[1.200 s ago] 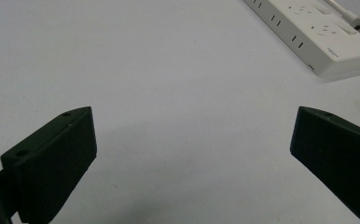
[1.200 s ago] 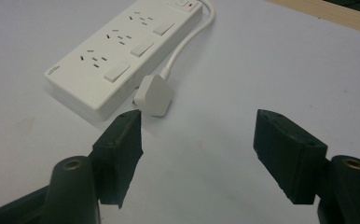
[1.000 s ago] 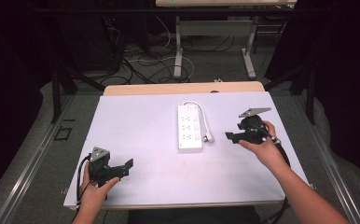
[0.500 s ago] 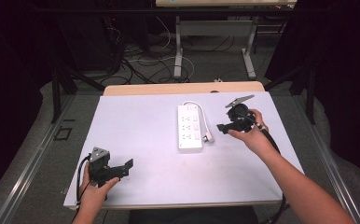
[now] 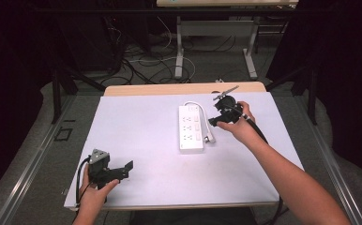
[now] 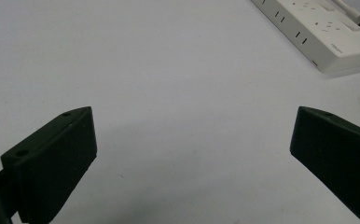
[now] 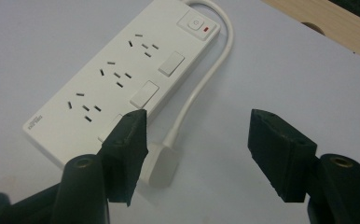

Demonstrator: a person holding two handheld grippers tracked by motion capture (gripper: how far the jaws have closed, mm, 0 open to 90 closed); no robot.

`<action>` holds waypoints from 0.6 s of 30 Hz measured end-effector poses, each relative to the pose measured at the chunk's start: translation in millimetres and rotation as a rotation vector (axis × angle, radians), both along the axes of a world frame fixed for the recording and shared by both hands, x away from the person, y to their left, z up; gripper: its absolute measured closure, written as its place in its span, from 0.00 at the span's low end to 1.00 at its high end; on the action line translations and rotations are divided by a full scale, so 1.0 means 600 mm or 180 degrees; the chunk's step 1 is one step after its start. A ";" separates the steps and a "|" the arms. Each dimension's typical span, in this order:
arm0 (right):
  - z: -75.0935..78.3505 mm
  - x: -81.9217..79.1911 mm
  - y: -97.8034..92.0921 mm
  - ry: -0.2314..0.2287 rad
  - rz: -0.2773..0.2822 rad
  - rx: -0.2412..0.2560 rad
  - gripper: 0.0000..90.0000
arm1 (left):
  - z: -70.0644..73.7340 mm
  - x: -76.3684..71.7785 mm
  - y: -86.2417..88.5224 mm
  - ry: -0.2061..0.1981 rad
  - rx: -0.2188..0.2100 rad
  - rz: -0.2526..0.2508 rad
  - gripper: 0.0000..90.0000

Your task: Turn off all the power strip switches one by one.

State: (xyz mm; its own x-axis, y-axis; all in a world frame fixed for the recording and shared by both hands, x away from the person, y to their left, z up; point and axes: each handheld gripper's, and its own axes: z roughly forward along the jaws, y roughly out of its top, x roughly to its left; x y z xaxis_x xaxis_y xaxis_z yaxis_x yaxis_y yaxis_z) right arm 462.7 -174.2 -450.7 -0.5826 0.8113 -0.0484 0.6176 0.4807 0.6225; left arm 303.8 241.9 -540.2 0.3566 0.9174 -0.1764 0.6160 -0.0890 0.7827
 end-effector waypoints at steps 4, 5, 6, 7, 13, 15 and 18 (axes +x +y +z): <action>0.001 0.011 0.014 0.0007 -0.0026 -0.0021 0.46 | 0.002 -0.003 0.002 -0.0022 -0.0011 0.0008 0.00; 0.002 0.017 0.019 0.0020 -0.0059 -0.0043 0.47 | 0.003 -0.003 0.002 -0.0026 0.0002 0.0002 0.00; 0.003 0.019 0.021 0.0021 -0.0066 -0.0052 0.48 | 0.002 -0.003 0.001 -0.0033 0.0000 -0.0001 0.00; 0.003 0.022 0.022 0.0007 -0.0048 -0.0047 0.50 | 0.001 -0.003 0.001 -0.0010 0.0004 -0.0001 0.00; 0.000 0.041 0.028 0.0029 -0.0088 -0.0038 0.58 | 0.001 -0.003 0.002 -0.0009 -0.0008 0.0003 0.00; -0.002 0.047 0.029 0.0037 -0.0117 -0.0029 0.60 | 0.000 -0.002 0.003 -0.0013 -0.0011 0.0004 0.00; -0.005 0.053 0.031 0.0063 -0.0130 -0.0012 0.63 | 0.000 -0.002 0.003 0.0000 -0.0007 0.0003 0.00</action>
